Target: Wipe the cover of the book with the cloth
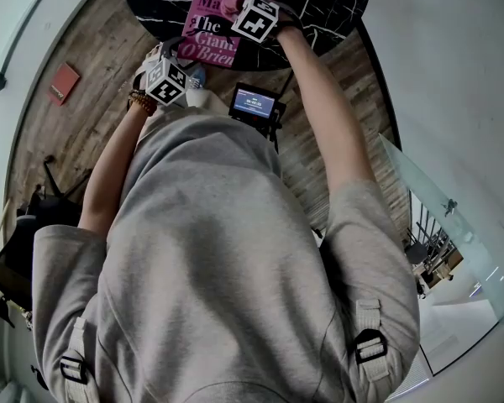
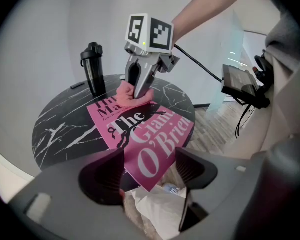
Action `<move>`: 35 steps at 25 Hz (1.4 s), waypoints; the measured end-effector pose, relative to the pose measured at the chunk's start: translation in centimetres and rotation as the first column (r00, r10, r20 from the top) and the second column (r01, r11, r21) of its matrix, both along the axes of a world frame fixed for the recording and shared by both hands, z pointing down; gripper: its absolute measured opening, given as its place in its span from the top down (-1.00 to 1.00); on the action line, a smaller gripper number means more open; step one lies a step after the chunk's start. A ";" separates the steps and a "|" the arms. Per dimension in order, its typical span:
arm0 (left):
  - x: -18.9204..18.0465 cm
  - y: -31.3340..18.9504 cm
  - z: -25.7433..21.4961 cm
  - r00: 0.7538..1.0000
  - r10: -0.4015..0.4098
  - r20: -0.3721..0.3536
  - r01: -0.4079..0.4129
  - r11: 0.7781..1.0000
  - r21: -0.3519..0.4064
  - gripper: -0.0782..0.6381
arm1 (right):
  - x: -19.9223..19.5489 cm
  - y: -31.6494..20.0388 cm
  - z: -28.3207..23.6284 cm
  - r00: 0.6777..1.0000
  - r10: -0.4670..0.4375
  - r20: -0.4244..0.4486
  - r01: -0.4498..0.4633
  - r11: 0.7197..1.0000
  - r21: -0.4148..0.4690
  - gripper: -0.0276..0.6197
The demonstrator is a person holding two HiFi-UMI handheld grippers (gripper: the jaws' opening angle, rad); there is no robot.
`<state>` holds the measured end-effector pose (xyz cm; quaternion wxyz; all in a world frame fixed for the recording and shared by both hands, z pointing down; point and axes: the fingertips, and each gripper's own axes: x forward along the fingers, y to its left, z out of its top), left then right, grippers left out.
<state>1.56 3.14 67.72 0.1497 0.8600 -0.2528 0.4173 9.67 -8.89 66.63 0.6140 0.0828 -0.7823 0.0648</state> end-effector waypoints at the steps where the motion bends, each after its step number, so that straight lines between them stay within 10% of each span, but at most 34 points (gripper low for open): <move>1: 0.0 0.0 0.0 1.000 0.000 0.001 0.000 1.000 -0.001 -0.11 | 0.0 0.2 0.0 1.000 -0.002 0.001 0.002 1.000 -0.001 0.60; 35: -0.1 0.0 0.0 1.000 0.000 0.006 0.000 1.000 -0.011 -0.11 | -1.3 4.3 0.0 0.999 -0.048 0.007 0.049 0.998 -0.028 0.60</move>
